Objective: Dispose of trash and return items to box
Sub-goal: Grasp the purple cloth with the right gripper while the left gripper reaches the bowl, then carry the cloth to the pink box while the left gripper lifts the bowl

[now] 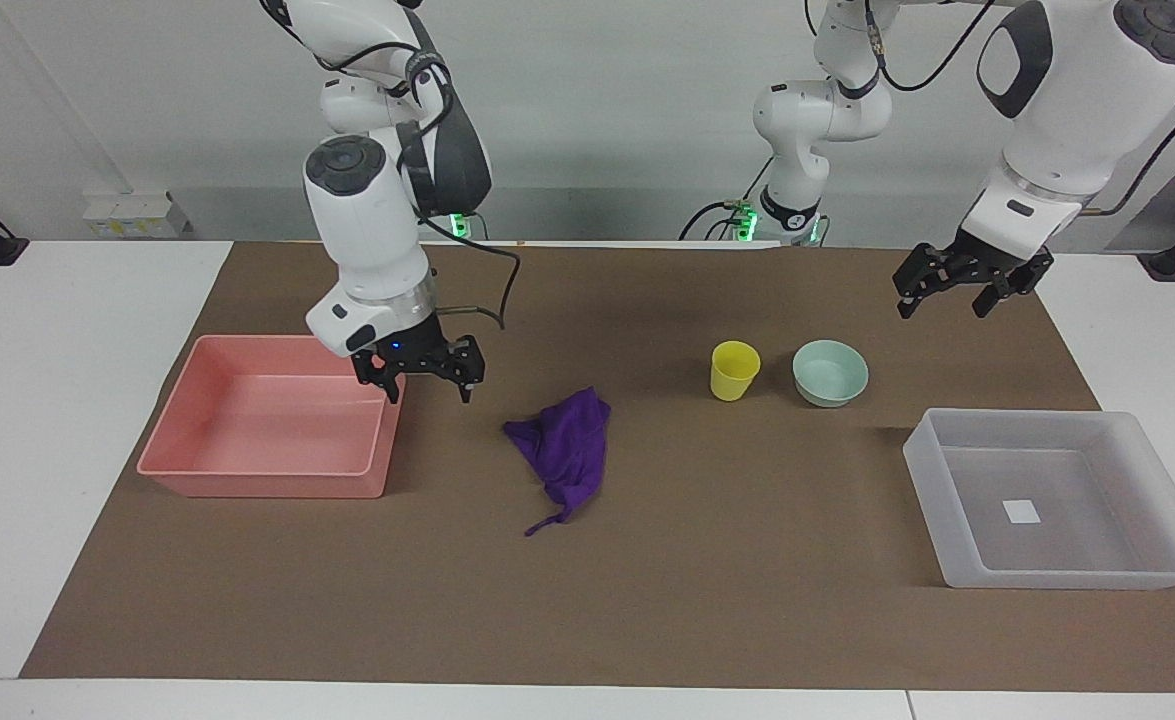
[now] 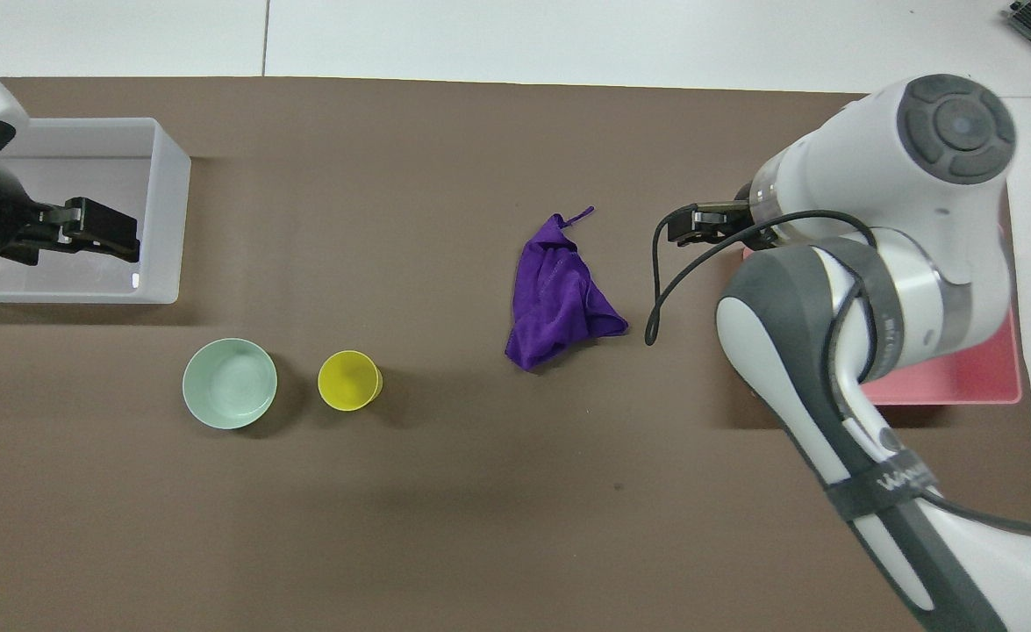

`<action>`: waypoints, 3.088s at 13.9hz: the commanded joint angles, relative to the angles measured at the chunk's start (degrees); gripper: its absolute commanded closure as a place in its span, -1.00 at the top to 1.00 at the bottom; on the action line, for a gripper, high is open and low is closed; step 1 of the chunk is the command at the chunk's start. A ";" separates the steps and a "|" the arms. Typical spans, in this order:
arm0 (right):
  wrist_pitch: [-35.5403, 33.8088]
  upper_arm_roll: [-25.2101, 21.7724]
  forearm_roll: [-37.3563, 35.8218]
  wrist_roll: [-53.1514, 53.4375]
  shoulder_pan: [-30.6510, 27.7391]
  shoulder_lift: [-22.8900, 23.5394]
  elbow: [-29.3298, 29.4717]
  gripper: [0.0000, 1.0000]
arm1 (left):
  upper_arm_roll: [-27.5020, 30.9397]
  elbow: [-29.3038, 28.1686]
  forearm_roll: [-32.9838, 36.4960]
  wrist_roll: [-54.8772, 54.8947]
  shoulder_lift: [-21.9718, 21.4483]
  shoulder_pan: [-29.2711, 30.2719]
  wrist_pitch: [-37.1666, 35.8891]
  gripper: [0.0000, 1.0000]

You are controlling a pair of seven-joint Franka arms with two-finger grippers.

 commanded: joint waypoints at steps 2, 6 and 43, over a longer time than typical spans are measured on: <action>9.55 0.07 -0.25 1.81 2.62 0.13 -7.79 1.00 | 0.06 -6.57 0.29 0.68 -0.80 0.35 -0.07 1.00; 16.87 -0.02 -0.25 4.62 6.21 1.79 -12.12 1.00 | 0.14 -23.59 0.29 3.48 -4.92 0.70 8.95 1.00; -8.07 -0.28 -10.36 25.19 -4.40 -17.27 -12.56 -1.00 | 0.58 9.24 0.20 5.25 25.72 19.77 26.54 -1.00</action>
